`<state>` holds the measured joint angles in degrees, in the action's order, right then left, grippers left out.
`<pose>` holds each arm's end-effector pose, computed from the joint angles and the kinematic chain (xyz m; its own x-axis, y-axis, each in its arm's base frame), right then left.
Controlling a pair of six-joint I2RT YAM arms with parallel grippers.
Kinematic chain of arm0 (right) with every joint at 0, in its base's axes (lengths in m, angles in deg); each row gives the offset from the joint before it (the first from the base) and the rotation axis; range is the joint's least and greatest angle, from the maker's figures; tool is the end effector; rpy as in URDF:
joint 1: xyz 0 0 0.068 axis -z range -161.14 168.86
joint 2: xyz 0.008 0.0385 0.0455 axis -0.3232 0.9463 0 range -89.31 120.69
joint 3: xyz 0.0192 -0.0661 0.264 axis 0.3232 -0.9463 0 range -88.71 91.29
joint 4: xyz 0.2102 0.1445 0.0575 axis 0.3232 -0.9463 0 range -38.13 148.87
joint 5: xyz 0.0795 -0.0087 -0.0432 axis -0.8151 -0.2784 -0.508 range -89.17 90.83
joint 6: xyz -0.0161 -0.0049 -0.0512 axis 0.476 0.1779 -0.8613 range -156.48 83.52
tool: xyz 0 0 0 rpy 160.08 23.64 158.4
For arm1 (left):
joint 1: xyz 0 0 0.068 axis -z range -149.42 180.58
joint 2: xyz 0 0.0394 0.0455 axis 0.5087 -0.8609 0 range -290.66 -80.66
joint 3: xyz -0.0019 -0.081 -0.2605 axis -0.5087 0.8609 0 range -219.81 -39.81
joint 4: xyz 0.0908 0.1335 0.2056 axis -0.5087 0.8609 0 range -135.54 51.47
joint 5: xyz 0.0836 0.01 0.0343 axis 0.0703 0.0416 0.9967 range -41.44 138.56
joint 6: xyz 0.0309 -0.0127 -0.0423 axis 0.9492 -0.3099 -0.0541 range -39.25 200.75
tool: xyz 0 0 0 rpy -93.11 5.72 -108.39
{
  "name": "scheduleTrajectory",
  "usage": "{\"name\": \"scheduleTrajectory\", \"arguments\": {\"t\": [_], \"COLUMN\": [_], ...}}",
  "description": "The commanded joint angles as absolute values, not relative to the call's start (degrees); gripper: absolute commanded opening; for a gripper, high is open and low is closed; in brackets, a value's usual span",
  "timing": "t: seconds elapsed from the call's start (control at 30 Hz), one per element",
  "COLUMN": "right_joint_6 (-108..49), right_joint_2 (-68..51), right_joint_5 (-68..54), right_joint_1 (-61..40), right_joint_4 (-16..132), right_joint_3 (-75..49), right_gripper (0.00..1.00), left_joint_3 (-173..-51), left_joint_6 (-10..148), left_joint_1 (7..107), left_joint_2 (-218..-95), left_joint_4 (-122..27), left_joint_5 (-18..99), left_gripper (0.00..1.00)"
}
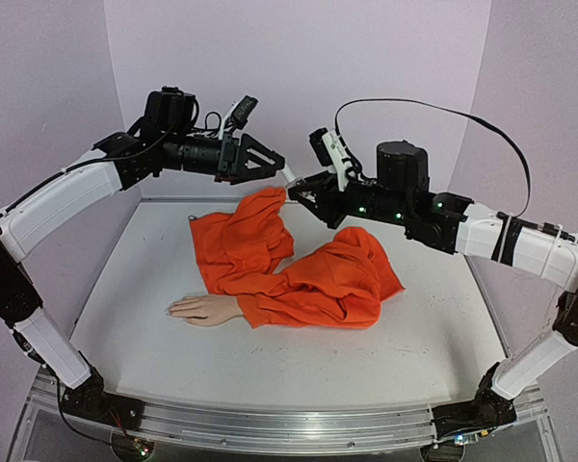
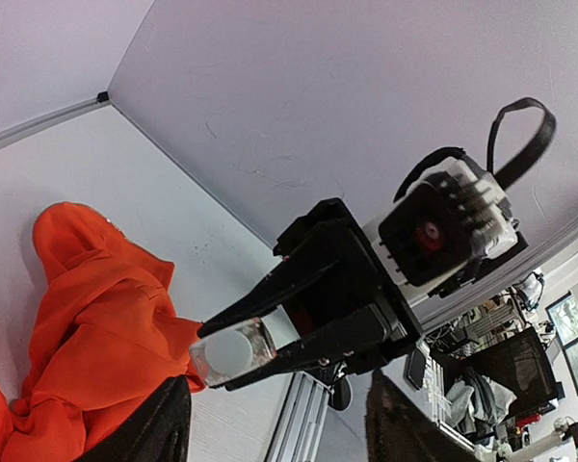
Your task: Paint the nails
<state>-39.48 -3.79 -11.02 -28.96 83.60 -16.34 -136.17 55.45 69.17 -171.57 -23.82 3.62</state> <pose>0.2351 0.2704 0.4012 0.1797 0.1219 -0.9762 -0.8521 0.5151 -0.0925 0.2638 -0.2427 0.4326 -0.6132 0.1023 -0.7833 0.7847 0.1923 -0.5892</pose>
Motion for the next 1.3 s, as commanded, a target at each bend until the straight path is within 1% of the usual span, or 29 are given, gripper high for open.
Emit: {"name": "scheduleTrajectory", "arguments": {"t": [0.0, 0.4, 0.5, 0.67, 0.73, 0.77, 0.8, 0.83, 0.87, 0.9, 0.93, 0.97, 1.03, 1.07, 1.27], "right_joint_6": [-42.7, -44.3, -44.5, -44.6, -44.4, -44.3, -44.1, -43.9, -43.7, -43.4, -43.2, -43.0, -42.3, -41.4, -37.0], "right_joint_2": [-3.4, -2.0, -1.7, -1.3, -1.2, -1.2, -1.2, -1.2, -1.2, -1.3, -1.5, -1.7, -2.5, -3.1, -6.9], "right_joint_5": [-9.1, -9.1, -8.9, -8.5, -7.8, -7.0, -5.7, -4.3, -2.8, -1.3, -0.1, 0.7, 2.1, 2.5, 4.1], "right_joint_1": [-30.3, -31.8, -32.0, -32.4, -32.4, -32.4, -32.4, -32.4, -32.4, -32.4, -32.3, -32.1, -31.4, -30.8, -24.7], "right_joint_4": [85.5, 85.1, 84.7, 84.6, 84.6, 84.6, 84.6, 84.5, 84.4, 84.4, 84.2, 84.1, 83.9, 84.0, 83.8], "right_joint_3": [-12.5, -11.3, -11.0, -10.6, -10.6, -10.7, -10.8, -11.0, -11.3, -11.7, -12.2, -12.8, -14.5, -15.4, -21.3], "right_gripper": [0.00, 0.00, 0.00, 0.00, 0.00, 0.09, 0.26, 0.34, 0.54, 0.68, 0.79, 0.86, 0.95, 0.97, 0.98], "left_joint_3": [-140.5, -143.5, -144.0, -144.5, -144.3, -144.2, -143.9, -143.6, -142.9, -142.2, -140.9, -139.2, -134.8, -132.3, -115.2], "left_joint_6": [57.5, 60.6, 61.1, 61.5, 62.0, 62.3, 62.7, 63.1, 63.5, 63.7, 63.5, 62.9, 60.7, 59.7, 55.0], "left_joint_1": [69.3, 70.2, 70.3, 70.6, 70.6, 70.6, 70.6, 70.5, 70.4, 70.1, 69.0, 67.6, 63.7, 61.6, 51.6], "left_joint_2": [-172.8, -174.6, -174.7, -175.0, -174.7, -174.4, -173.9, -173.5, -172.9, -172.3, -171.5, -170.6, -168.6, -167.4, -159.5], "left_joint_4": [-21.1, -15.9, -15.0, -13.8, -13.1, -12.5, -11.6, -10.8, -9.8, -9.1, -8.7, -8.5, -8.6, -8.6, -8.9], "left_joint_5": [5.4, 6.8, 7.1, 7.5, 9.1, 11.1, 13.6, 16.2, 19.2, 22.4, 25.2, 27.0, 30.2, 32.3, 55.7], "left_gripper": [0.59, 0.30, 0.26, 0.11, 0.01, 0.00, 0.00, 0.00, 0.00, 0.00, 0.00, 0.00, 0.00, 0.00, 0.00]}}
